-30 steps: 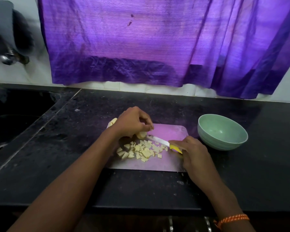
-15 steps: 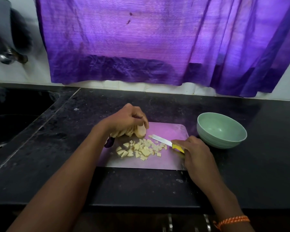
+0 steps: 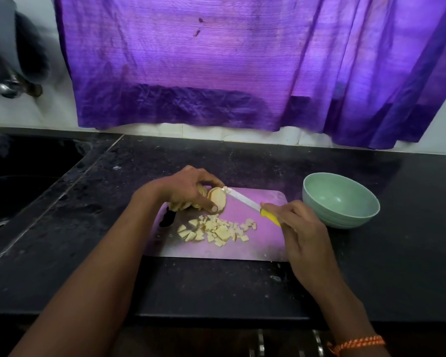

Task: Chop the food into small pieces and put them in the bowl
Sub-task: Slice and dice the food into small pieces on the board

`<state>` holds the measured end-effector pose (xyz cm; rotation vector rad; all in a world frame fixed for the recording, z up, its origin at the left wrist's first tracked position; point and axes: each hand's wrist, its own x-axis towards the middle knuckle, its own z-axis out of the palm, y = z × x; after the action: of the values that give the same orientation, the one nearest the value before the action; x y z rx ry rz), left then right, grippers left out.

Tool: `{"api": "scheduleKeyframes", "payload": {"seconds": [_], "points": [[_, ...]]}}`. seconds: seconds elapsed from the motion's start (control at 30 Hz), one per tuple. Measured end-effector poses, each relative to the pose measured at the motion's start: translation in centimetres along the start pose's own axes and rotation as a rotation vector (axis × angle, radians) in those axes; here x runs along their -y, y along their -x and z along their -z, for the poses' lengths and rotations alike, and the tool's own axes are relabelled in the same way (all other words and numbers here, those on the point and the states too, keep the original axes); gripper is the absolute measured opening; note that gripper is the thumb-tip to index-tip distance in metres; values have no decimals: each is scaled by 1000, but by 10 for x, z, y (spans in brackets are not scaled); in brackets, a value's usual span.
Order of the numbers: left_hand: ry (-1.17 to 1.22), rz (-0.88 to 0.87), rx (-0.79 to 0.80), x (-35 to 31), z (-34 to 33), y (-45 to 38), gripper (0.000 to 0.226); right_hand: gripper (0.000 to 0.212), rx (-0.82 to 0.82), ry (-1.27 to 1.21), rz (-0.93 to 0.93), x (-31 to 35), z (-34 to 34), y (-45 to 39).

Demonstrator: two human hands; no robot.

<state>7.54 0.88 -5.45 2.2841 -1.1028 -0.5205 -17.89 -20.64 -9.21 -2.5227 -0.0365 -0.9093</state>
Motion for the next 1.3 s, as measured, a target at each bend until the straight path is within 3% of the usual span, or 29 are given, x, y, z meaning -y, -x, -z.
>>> {"api": "scheduleKeyframes", "payload": {"seconds": [0.13, 0.43, 0.8, 0.93, 1.13, 1.23, 1.3], "points": [[27, -8, 16, 2, -2, -1, 65, 49, 15, 99, 42, -4, -5, -2], [93, 6, -56, -10, -6, 3, 50, 49, -51, 89, -25, -2, -4, -1], [0, -77, -379, -17, -6, 4, 16, 45, -76, 77, -14, -1, -2, -2], [135, -172, -517, -19, -7, 3, 20, 47, 8, 160, 66, 0, -6, -4], [410, -244, -502, -36, -25, 2, 30, 39, -211, 62, -67, 0, 4, -2], [320, -199, -424, -48, -40, -3, 40, 41, -245, 67, -160, 6, 6, -3], [61, -125, -441, -51, -48, -6, 47, 38, -219, 103, -216, 7, 5, -3]]}}
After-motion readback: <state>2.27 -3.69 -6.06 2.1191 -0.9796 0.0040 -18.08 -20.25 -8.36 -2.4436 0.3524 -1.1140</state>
